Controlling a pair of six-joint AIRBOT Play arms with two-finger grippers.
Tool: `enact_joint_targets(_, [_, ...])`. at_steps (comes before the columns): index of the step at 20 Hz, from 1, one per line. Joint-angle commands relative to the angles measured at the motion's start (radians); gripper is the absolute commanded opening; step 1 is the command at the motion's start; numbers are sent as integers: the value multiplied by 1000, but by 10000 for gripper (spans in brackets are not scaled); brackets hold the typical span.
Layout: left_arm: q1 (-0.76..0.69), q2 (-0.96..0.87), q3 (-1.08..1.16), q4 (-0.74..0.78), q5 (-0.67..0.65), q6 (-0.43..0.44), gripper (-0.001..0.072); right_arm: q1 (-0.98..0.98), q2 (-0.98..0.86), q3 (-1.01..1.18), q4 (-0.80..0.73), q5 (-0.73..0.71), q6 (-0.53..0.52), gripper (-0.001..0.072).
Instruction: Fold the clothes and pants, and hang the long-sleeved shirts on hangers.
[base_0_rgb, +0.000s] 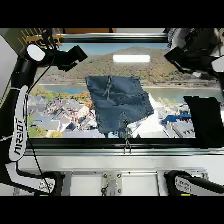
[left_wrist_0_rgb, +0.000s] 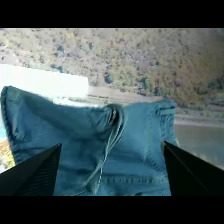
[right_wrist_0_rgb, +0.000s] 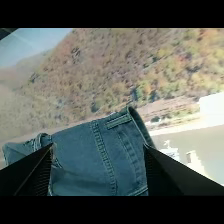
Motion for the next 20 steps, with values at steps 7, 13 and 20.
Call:
enact_joint_targets(7, [12,245,-661,114,-196,105,717,-104,363,-253,-105,281,-199,575])
enact_joint_targets(13, [-136,339,-1091,-117,88,96,716,-104,485,-406,-74,282,-198,575])
enact_joint_targets(20, [-280,204,-1024,-222,183,104,716,-104,485,-407,1,282,-198,575])
